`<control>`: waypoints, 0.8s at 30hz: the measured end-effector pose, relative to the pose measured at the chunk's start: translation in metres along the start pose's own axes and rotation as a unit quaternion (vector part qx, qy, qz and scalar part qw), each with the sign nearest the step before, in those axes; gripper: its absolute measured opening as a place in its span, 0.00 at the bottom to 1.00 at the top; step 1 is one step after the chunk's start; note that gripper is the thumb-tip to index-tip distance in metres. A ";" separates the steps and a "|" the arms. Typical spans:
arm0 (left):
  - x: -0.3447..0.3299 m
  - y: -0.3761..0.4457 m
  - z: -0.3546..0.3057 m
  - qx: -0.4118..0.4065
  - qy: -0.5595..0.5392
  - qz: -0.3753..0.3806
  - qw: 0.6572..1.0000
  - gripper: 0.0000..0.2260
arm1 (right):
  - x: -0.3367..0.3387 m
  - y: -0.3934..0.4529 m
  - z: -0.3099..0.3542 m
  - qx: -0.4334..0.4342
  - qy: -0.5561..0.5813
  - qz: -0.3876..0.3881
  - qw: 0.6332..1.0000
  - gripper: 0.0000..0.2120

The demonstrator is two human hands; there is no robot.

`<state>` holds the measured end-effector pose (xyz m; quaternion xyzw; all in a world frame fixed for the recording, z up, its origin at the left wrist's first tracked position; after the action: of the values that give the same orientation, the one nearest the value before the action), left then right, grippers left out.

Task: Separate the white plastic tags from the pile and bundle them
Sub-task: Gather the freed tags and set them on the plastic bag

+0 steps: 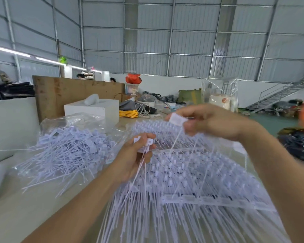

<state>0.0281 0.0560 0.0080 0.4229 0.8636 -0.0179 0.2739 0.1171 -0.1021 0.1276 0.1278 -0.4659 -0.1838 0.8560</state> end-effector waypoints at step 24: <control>-0.019 -0.015 0.004 -0.109 0.221 -0.009 0.969 0.10 | -0.080 0.011 -0.036 -0.019 -0.029 -0.106 0.994 0.18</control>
<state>0.0282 0.0317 0.0104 0.3761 0.9034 0.1676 0.1202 0.1099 -0.0558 0.0531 0.1551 -0.4712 -0.2858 0.8199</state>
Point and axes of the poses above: each hand's wrist, its own y-axis towards the middle knuckle, its own x-axis out of the back of the hand, z = x × y, the point moved 5 cm from there along y, towards the middle knuckle, and after that the axes turned 8 degrees about -z, right-handed, at the moved point
